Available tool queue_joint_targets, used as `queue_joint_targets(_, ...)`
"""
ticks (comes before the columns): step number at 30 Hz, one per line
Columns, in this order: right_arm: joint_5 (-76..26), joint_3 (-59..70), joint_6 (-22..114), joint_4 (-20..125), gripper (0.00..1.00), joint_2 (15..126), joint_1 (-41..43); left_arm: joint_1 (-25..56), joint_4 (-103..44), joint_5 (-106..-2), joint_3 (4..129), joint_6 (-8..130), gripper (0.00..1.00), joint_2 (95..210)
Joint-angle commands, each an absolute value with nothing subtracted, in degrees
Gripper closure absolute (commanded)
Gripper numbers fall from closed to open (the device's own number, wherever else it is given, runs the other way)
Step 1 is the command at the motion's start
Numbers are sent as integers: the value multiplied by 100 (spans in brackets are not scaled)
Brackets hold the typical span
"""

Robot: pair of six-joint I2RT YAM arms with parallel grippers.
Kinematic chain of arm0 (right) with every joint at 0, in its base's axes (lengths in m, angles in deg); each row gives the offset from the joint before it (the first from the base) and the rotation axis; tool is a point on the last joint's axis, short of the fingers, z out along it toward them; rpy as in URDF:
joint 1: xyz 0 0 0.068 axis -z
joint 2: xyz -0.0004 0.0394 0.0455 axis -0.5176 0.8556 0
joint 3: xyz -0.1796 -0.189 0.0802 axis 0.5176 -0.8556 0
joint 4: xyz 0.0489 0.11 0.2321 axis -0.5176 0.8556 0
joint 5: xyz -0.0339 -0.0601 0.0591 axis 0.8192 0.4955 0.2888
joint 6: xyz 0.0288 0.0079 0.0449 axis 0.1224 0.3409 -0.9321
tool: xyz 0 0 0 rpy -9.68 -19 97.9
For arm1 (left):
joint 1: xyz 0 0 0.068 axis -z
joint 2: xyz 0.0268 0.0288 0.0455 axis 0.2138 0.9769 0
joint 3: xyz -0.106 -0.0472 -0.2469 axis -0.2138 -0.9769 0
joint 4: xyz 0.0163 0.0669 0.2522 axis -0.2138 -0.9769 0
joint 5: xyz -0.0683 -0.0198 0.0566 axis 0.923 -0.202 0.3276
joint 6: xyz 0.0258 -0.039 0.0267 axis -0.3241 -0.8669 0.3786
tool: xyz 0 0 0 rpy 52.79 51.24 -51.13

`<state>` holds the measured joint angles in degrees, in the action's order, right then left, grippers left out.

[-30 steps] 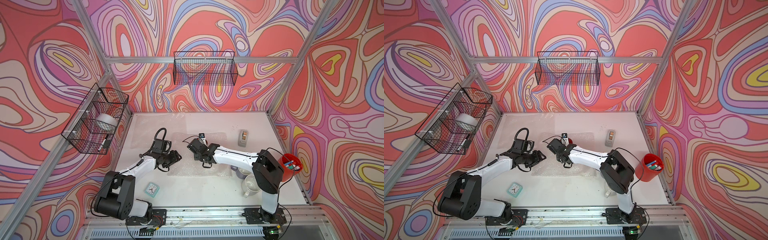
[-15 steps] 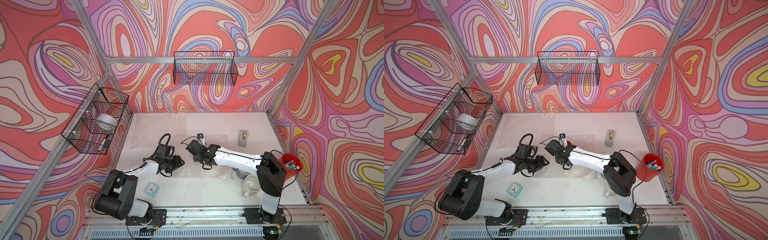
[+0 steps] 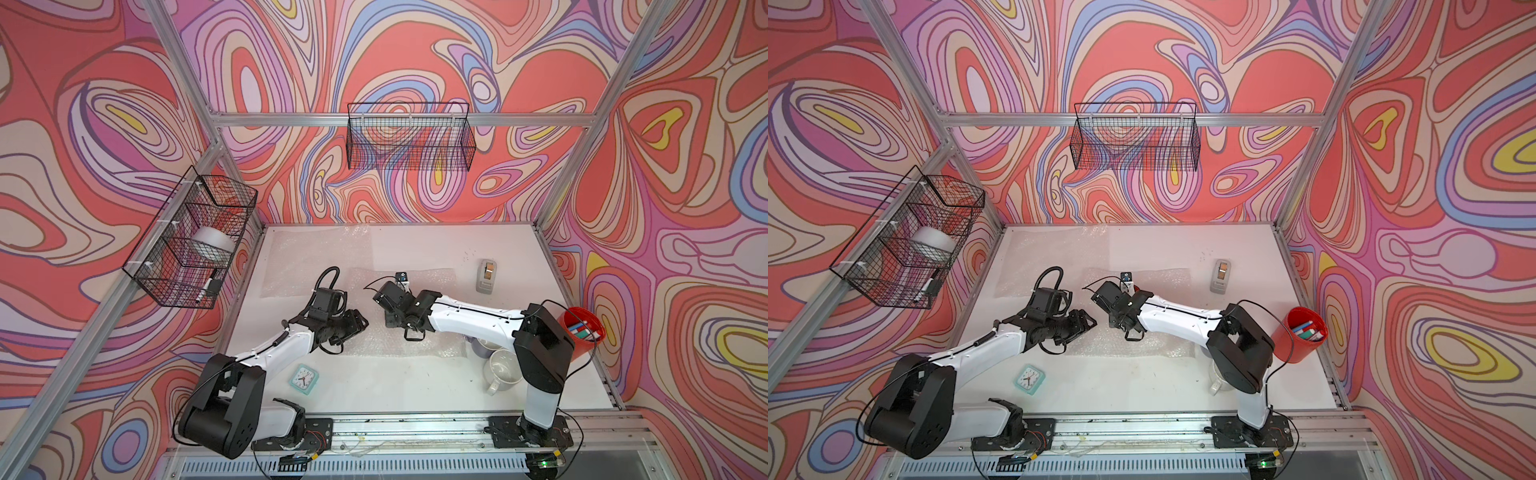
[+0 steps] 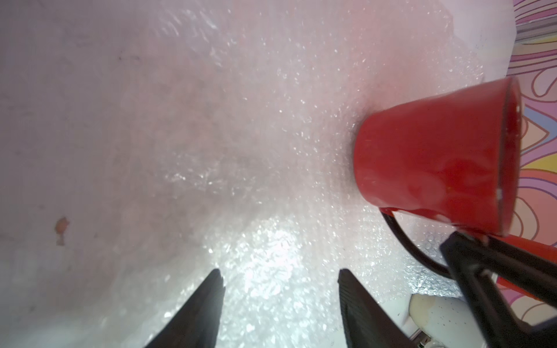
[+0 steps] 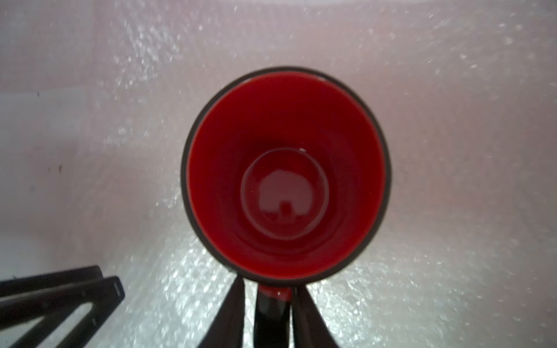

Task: Wrap mugs in bubble wrap
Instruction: Place the mug on the bubble wrap, then wrap the mug in bubble wrap.

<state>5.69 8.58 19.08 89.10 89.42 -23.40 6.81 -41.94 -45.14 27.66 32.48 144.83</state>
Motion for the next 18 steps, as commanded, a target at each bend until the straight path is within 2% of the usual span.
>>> queue_joint_targets(1,72,759,1923,8636,58,8712,-2342,703,-4625,-4783,2945,3332,35,14289)
queue_joint_targets(3,132,715,1996,8595,47,8536,-2342,704,-4769,-4902,3038,3436,32,14215)
queue_joint_targets(6,390,667,2105,8676,40,8121,-2333,709,-5007,-5011,3212,3586,26,14162)
queue_joint_targets(9,951,639,1931,9342,45,7777,-2282,793,-5016,-5104,3332,3748,23,14068)
queue_joint_targets(12,995,439,1788,9964,51,7542,-1899,1053,-4994,-5341,3485,3984,25,13954)
queue_joint_targets(18,-396,140,2449,10514,49,7584,-67,1506,-4880,-5437,3955,4389,25,14041)
